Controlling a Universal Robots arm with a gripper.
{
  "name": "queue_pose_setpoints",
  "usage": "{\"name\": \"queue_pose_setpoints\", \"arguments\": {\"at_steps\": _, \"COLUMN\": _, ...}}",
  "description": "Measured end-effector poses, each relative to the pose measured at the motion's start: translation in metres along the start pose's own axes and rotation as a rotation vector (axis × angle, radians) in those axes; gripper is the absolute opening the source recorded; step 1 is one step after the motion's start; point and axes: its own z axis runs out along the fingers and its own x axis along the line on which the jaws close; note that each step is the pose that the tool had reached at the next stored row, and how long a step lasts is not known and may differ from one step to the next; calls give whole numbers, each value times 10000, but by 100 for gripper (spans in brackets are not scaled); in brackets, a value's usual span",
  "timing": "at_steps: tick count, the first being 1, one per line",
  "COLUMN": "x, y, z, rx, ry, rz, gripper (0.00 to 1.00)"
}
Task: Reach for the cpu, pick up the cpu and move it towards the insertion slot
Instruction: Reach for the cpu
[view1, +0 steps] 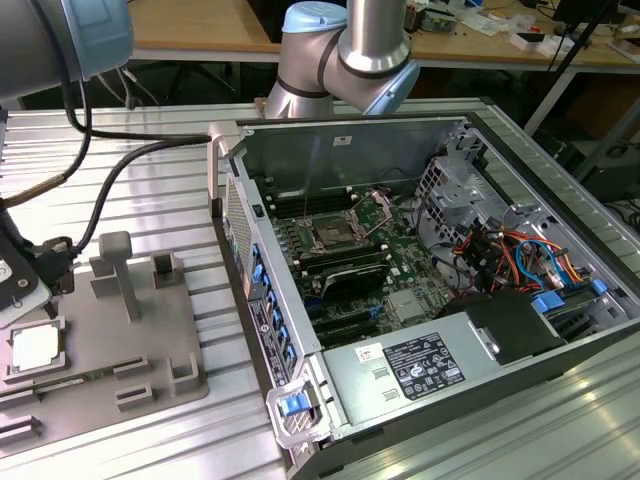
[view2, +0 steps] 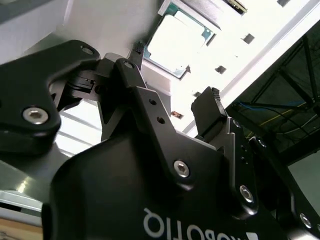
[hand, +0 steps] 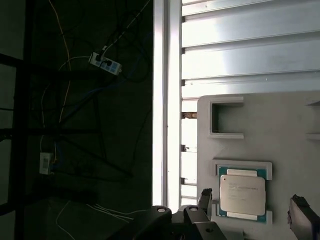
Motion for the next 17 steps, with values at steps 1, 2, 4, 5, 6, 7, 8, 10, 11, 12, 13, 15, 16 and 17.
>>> {"name": "queue_pose_setpoints", "arguments": {"at_steps": 1, "x": -9, "y": -1, "z": 19, "rx": -7, "ry": 15, "rz": 1, "gripper": 66}}
{"name": "queue_pose_setpoints", "arguments": {"at_steps": 2, "x": -16, "y": -2, "z": 36, "rx": -11, "ry": 15, "rz": 2, "gripper": 66}}
{"name": "queue_pose_setpoints", "arguments": {"at_steps": 4, "x": -18, "y": -14, "z": 73, "rx": -10, "ry": 18, "rz": 13, "gripper": 66}}
{"name": "queue_pose_setpoints", "arguments": {"at_steps": 5, "x": -18, "y": -24, "z": 102, "rx": -11, "ry": 17, "rz": 13, "gripper": 66}}
{"name": "queue_pose_setpoints", "arguments": {"at_steps": 6, "x": -18, "y": -39, "z": 128, "rx": -11, "ry": 16, "rz": 14, "gripper": 66}}
{"name": "queue_pose_setpoints", "arguments": {"at_steps": 7, "x": -18, "y": -49, "z": 145, "rx": -11, "ry": 16, "rz": 14, "gripper": 66}}
{"name": "queue_pose_setpoints", "arguments": {"at_steps": 8, "x": -18, "y": -59, "z": 158, "rx": -11, "ry": 16, "rz": 14, "gripper": 66}}
{"name": "queue_pose_setpoints", "arguments": {"at_steps": 10, "x": -19, "y": -79, "z": 195, "rx": -13, "ry": 13, "rz": 13, "gripper": 66}}
{"name": "queue_pose_setpoints", "arguments": {"at_steps": 11, "x": -18, "y": -83, "z": 206, "rx": -15, "ry": 16, "rz": 13, "gripper": 66}}
{"name": "queue_pose_setpoints", "arguments": {"at_steps": 12, "x": -17, "y": -90, "z": 224, "rx": -29, "ry": 16, "rz": 12, "gripper": 66}}
{"name": "queue_pose_setpoints", "arguments": {"at_steps": 13, "x": -17, "y": -90, "z": 228, "rx": -40, "ry": 16, "rz": 12, "gripper": 66}}
{"name": "queue_pose_setpoints", "arguments": {"at_steps": 15, "x": -18, "y": -91, "z": 228, "rx": -43, "ry": 16, "rz": 11, "gripper": 66}}
{"name": "queue_pose_setpoints", "arguments": {"at_steps": 16, "x": -18, "y": -91, "z": 229, "rx": -44, "ry": 15, "rz": 10, "gripper": 66}}
{"name": "queue_pose_setpoints", "arguments": {"at_steps": 17, "x": -18, "y": -91, "z": 229, "rx": -45, "ry": 15, "rz": 10, "gripper": 66}}
